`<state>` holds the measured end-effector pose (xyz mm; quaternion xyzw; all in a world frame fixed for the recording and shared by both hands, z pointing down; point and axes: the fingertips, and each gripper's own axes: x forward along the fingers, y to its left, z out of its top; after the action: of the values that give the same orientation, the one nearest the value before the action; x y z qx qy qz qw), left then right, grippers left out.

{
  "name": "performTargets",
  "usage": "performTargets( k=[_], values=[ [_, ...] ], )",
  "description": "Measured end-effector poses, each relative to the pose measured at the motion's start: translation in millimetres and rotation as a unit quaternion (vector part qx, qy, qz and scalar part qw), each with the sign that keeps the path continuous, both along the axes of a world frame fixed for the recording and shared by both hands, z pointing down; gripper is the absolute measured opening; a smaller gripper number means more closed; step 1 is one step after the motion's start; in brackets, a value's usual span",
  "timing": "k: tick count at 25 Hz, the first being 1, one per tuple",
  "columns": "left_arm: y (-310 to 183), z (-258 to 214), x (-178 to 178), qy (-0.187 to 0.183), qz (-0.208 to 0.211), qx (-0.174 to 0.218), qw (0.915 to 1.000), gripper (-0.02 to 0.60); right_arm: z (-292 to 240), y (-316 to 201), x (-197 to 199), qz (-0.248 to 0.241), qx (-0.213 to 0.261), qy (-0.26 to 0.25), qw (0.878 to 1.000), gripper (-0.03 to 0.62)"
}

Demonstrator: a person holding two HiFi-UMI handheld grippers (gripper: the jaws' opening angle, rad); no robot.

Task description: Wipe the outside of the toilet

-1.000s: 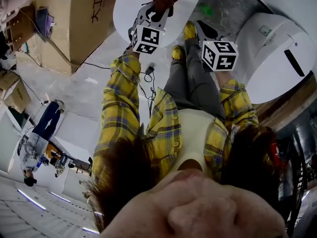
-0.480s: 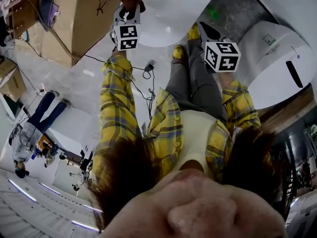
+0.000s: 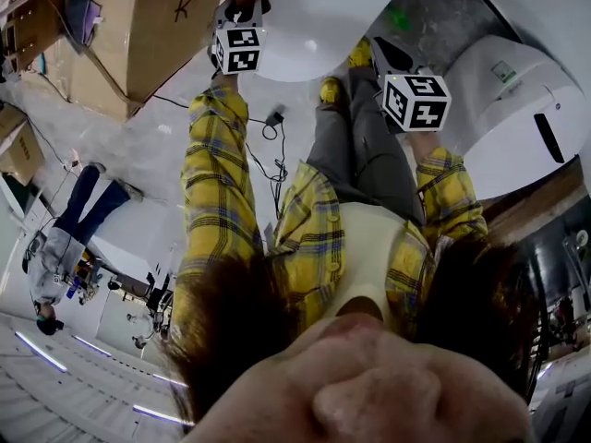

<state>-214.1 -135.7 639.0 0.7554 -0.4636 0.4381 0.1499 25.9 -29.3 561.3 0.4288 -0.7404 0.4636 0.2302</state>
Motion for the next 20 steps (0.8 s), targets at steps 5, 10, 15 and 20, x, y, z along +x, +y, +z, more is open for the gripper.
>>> performTargets(
  k=[5, 10, 15, 20],
  values=[
    [11, 8, 24, 0.007, 0.025, -0.015, 0.9996, 0.094, 1, 2, 6, 0.007, 0.0, -0.001, 1.0, 0.026],
    [26, 12, 49, 0.014, 0.061, -0.026, 0.9977, 0.095, 2, 6, 9, 0.015, -0.001, -0.001, 1.0, 0.026],
    [37, 14, 65, 0.026, 0.082, -0.033, 0.9958, 0.095, 3, 11, 7, 0.023, -0.004, -0.002, 1.0, 0.026],
    [54, 14, 85, 0.04, 0.102, -0.04, 0.9932, 0.095, 4, 19, 7, 0.029, -0.006, -0.002, 1.0, 0.026]
  ],
)
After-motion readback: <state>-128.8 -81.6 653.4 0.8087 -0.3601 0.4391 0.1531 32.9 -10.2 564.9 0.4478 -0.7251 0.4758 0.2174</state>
